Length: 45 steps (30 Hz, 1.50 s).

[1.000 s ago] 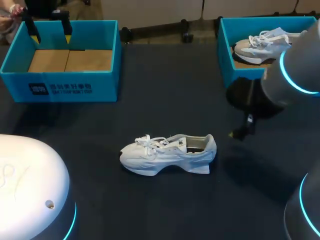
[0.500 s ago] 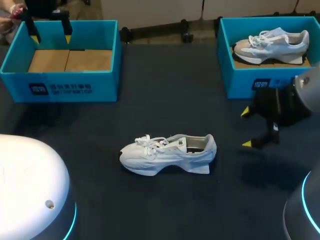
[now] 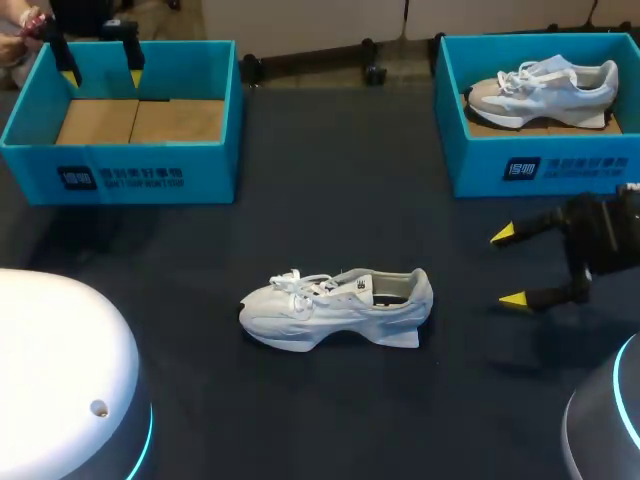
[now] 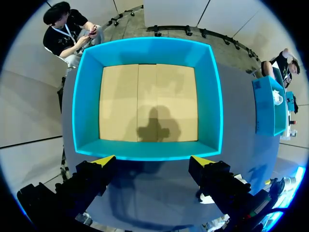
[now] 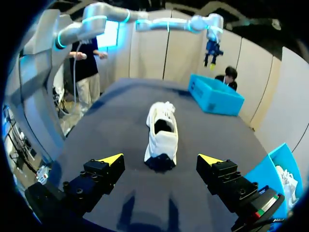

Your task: Take the shoe out of the shoebox, open the shoe tongue, remove and reinsert the insole, then place the shoe into the shoebox

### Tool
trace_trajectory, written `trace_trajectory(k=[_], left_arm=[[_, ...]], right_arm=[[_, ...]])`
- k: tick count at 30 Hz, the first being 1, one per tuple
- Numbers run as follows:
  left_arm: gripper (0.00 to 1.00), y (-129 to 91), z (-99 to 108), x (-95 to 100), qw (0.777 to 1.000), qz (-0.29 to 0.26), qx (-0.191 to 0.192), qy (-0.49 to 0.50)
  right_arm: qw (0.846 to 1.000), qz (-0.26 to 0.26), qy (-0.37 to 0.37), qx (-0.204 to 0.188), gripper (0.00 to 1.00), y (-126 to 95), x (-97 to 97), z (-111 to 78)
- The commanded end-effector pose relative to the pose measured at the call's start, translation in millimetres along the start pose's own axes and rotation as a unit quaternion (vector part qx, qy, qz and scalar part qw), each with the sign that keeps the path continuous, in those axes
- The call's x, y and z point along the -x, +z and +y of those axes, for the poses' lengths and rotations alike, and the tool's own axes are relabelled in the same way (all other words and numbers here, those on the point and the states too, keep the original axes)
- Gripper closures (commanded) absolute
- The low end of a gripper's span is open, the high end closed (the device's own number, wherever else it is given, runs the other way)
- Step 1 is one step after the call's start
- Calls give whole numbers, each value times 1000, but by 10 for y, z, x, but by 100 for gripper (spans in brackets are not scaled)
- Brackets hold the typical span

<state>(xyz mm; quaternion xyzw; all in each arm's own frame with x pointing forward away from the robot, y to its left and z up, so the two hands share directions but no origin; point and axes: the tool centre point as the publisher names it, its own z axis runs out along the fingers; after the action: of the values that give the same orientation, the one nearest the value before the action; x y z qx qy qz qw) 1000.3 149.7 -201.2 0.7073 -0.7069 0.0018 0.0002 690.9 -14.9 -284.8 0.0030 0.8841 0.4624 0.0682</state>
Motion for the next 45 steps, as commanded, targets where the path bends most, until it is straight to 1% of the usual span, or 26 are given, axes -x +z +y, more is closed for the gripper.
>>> trace_trajectory(k=[1,13,17,19,20,23,30,38,45], left_arm=[[0,-6,2,0,1000,-1,1,0],[0,-6,2,0,1000,-1,1,0],[0,-6,2,0,1000,-1,1,0],[0,-6,2,0,1000,-1,1,0],[0,-6,2,0,1000,-1,1,0],[0,-6,2,0,1000,-1,1,0],[0,-6,2,0,1000,-1,1,0],[0,-6,2,0,1000,-1,1,0],[0,-6,2,0,1000,-1,1,0]], right_arm=[[998,-3,-1,64,0,0,-35,-36],[998,-3,-1,64,0,0,-35,-36],[998,-6,6,63,0,48,-14,-166],[998,-8,6,66,0,68,-2,-200],[998,-5,2,59,0,97,13,-248],[998,-7,2,58,0,155,46,-345],[999,-8,4,53,0,312,100,-520],[999,-10,6,53,0,447,74,-692],[998,-15,13,56,0,521,61,-810]])
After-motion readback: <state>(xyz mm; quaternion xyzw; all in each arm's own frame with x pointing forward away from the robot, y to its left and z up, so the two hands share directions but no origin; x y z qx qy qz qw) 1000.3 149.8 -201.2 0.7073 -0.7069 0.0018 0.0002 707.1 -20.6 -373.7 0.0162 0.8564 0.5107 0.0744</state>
